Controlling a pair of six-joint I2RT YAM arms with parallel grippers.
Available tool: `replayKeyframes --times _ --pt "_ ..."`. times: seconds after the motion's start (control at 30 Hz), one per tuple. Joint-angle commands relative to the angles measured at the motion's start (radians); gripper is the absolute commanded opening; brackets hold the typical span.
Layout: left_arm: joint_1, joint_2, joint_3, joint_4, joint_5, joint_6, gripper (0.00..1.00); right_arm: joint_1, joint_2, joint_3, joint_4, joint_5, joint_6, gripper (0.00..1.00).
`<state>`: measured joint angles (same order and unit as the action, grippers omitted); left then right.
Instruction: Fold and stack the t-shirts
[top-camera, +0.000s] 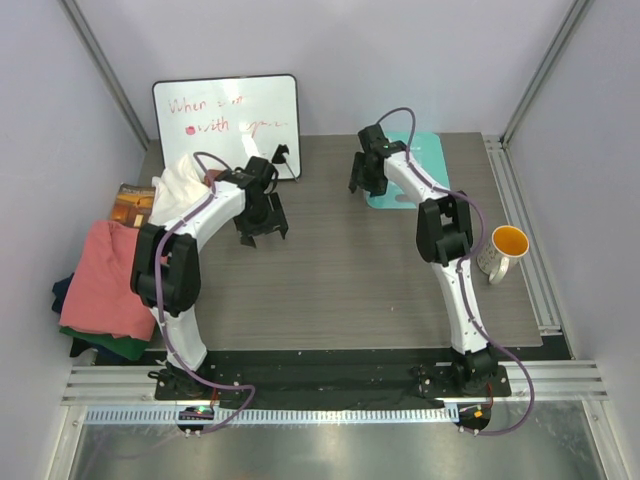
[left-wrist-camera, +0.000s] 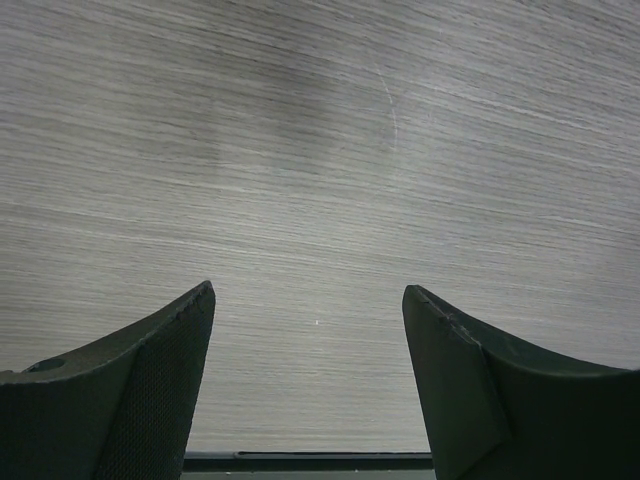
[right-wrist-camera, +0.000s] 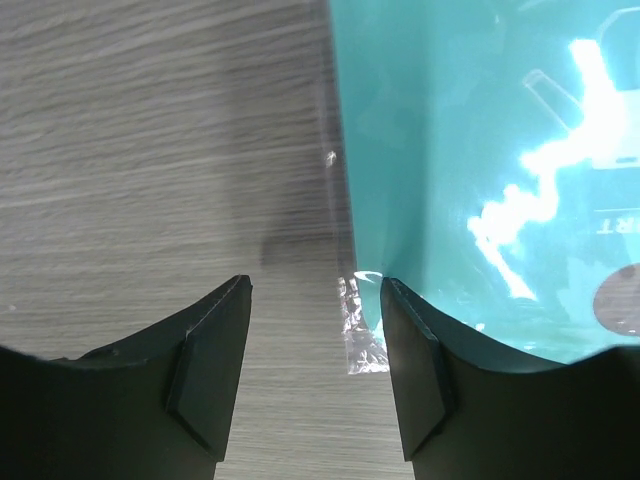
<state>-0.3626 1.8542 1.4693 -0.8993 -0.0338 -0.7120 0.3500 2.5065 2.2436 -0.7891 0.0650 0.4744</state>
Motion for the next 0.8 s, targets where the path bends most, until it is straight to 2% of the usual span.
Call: replayKeyframes --times 0.0,0.2,0.47,0.63,0.73,0.77 --pt "0.017 -0.059 0.013 0.003 -0.018 0.025 0.76 -0.111 0.035 -0.055 -0.091 0.05 -0.007 0.61" --pt "0.036 -0.059 0.006 0.026 0.0 0.02 0.77 -0.181 0.023 -0.015 -0.111 0.042 -0.008 0.61" --pt "0.047 -0.041 0.011 0.04 0.023 0.025 0.77 -0.187 -0.015 -0.061 -0.122 0.042 -0.008 0.61" --pt "0.053 -0.036 -0.001 0.054 0.031 0.025 0.77 -0.187 -0.103 -0.122 -0.007 -0.051 -0.006 0.61" --pt "0.053 -0.03 0.003 0.043 0.069 0.025 0.77 -0.186 -0.106 -0.06 0.001 -0.134 -0.023 0.61" --pt "0.053 -0.033 -0.006 0.046 0.071 0.025 0.76 -0.184 -0.091 0.008 -0.01 -0.154 -0.023 0.61"
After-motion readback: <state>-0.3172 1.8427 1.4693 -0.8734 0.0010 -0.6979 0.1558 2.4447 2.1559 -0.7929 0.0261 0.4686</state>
